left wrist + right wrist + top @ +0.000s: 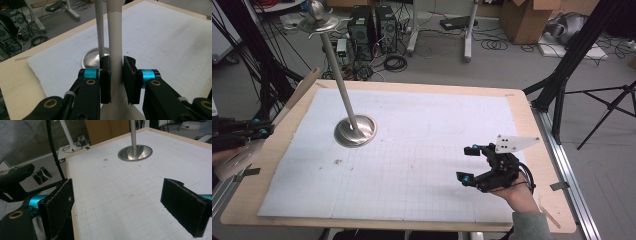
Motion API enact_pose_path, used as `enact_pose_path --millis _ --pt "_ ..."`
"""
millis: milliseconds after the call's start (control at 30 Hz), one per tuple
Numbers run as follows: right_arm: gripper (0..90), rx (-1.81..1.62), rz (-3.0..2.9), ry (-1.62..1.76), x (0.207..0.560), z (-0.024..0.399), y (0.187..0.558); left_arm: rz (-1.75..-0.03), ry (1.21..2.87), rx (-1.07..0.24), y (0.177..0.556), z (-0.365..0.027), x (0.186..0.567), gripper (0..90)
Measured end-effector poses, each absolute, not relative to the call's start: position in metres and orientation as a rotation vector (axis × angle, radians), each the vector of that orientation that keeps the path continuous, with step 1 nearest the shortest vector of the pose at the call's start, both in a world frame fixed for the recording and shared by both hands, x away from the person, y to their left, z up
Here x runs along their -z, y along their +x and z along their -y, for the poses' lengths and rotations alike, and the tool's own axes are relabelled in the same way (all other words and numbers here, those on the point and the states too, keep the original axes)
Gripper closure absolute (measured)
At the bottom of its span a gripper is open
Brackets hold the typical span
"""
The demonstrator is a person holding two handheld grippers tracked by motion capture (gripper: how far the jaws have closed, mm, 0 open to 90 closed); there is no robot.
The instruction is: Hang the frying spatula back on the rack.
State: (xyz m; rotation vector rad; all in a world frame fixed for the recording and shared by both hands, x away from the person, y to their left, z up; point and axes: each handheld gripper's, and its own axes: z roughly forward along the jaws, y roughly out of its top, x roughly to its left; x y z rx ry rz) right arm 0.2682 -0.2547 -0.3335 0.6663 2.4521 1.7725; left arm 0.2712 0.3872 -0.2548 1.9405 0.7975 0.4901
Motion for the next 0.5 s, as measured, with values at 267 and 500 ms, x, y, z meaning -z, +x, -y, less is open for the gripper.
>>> enact_pose_path --millis 267,500 --pt "10.9 -1.775 -2.461 0.663 0.334 0.252 0.269 -0.803 1.91 -0.504 0.269 -0.405 0.243 76.7" --pt "10.9 -1.779 -2.419 0.67 0.333 0.254 0.268 -0.856 1.87 -0.531 0.267 -0.417 0.232 76.7"
